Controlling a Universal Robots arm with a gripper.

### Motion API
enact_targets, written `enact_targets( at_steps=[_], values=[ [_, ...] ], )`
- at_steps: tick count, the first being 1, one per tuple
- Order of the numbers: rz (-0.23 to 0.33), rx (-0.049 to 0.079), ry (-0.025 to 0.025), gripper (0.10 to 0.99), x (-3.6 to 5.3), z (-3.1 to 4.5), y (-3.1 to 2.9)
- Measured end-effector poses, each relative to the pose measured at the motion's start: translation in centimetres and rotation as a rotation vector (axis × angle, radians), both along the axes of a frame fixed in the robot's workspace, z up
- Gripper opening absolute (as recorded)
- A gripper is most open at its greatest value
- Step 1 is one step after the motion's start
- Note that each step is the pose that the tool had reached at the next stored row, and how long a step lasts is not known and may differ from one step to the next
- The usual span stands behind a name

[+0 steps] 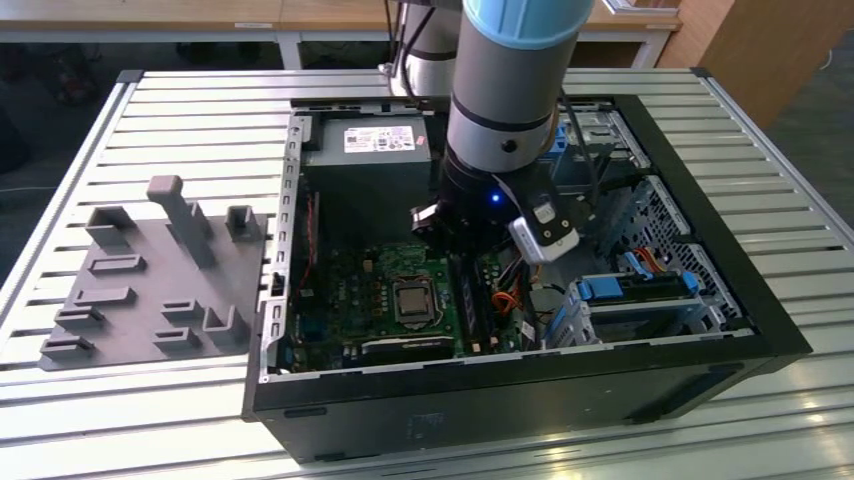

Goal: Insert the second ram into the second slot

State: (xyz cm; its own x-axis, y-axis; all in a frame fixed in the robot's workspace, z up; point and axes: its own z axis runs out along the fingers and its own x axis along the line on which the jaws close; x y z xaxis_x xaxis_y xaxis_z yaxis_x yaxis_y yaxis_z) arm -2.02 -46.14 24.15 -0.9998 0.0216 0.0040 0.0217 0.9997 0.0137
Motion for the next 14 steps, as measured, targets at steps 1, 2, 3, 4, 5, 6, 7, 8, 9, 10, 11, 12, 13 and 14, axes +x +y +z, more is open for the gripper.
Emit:
enact_targets(
  at_steps=[1, 2, 3, 4, 5, 6, 7, 8, 9, 10, 11, 12, 13, 14],
  values=[
    [0.000, 0.000, 0.0000, 0.122, 0.00, -0.08, -0.06],
    [0.000, 0.000, 0.0000, 0.122, 0.00, -0.17, -0.09],
    [0.000, 0.000, 0.0003, 0.122, -0.01, -0.27, -0.10],
    [0.000, 0.000, 0.0010, 0.122, 0.01, -0.37, -0.10],
    [0.000, 0.000, 0.0017, 0.122, 0.03, -0.48, -0.11],
    [0.000, 0.000, 0.0020, 0.122, 0.04, -0.58, -0.10],
    [0.000, 0.000, 0.0021, 0.122, 0.05, -0.63, -0.11],
    [0.000, 0.000, 0.0023, 0.122, 0.05, -0.64, -0.11],
    [0.000, 0.000, 0.0023, 0.122, 0.05, -0.64, -0.11],
    [0.000, 0.000, 0.0023, 0.122, 0.05, -0.64, -0.11],
    [0.000, 0.000, 0.0022, 0.122, 0.05, -0.65, -0.11],
    [0.000, 0.000, 0.0022, 0.122, 0.05, -0.65, -0.11],
    [0.000, 0.000, 0.0022, 0.122, 0.05, -0.66, -0.11],
    [0.000, 0.000, 0.0021, 0.122, 0.05, -0.67, -0.13]
  ],
)
